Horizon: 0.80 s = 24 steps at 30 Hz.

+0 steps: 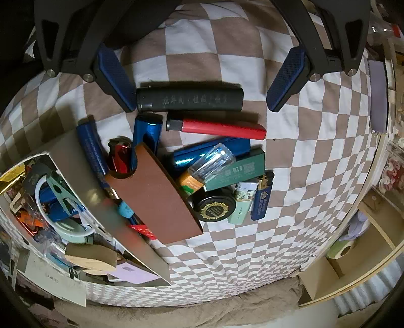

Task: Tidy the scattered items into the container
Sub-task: 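Move the right tool to the red lighter while the left tool approaches the black rubber cylinder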

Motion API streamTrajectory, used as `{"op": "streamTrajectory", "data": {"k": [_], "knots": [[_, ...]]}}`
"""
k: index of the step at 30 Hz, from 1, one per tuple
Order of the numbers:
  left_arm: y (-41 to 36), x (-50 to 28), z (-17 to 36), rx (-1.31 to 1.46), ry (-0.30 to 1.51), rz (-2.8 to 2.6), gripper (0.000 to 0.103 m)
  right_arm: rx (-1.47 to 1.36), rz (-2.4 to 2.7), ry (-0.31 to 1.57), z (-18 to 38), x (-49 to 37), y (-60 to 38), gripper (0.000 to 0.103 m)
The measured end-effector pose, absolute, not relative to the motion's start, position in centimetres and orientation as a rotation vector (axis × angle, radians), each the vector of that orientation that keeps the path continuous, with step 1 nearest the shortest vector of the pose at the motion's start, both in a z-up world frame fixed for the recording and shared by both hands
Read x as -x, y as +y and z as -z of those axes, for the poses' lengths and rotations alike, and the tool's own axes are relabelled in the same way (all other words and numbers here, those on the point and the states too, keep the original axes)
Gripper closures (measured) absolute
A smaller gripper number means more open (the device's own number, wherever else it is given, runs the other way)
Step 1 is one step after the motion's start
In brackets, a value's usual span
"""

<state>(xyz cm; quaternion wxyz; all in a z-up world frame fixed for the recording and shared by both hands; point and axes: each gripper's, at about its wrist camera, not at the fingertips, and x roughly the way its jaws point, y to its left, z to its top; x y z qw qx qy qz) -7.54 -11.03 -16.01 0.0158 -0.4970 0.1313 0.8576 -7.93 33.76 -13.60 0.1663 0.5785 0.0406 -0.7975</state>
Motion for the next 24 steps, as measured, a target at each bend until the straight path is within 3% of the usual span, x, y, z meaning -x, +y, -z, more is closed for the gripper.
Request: {"op": "streamTrajectory", "data": {"k": [10,16,21,24], "knots": [[-11.3,7.7,16.1,1.529,0.307,-2.626,0.0,-1.709,2.236,-0.083,14.9,9.4,35.6,0.0],[-11.0,7.8,16.4,1.542,0.323,-2.609,0.0,-1.747,2.234,0.157,15.4,9.7,33.3,0.0],[-11.2,7.8,16.5,1.554,0.299,-2.604,0.0,-1.718,2.207,0.233,15.5,10.5,33.0,0.0],[-11.3,7.7,16.5,1.558,0.291,-2.61,0.0,-1.646,2.235,0.415,15.8,10.8,32.8,0.0]]}}
